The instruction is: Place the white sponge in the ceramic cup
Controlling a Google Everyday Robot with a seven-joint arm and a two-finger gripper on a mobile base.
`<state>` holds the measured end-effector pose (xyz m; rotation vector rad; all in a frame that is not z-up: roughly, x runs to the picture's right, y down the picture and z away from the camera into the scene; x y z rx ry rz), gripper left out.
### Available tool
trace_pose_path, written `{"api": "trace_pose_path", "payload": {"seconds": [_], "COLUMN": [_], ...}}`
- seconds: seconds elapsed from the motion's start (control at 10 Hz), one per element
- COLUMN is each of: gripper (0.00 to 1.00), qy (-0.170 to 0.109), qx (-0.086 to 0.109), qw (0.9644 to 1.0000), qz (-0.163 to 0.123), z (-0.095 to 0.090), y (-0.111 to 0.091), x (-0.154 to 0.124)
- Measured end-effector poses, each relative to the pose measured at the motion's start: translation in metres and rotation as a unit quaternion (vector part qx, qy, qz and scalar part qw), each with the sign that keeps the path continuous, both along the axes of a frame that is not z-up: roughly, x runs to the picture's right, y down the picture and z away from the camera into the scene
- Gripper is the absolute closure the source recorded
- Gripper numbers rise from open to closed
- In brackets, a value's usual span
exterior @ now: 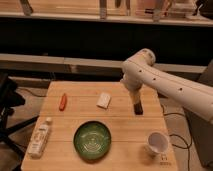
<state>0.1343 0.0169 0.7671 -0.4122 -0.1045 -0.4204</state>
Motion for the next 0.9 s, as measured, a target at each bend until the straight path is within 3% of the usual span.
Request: {"api": "trace_pose_path", "payload": {"seconds": [0.9], "gripper": [0.2], "qy": [-0.038], "qx": [0.016], "qw": [0.9988], "qz": [-0.024], "z": [0.022], "y": [-0.006], "x": [-0.02]}}
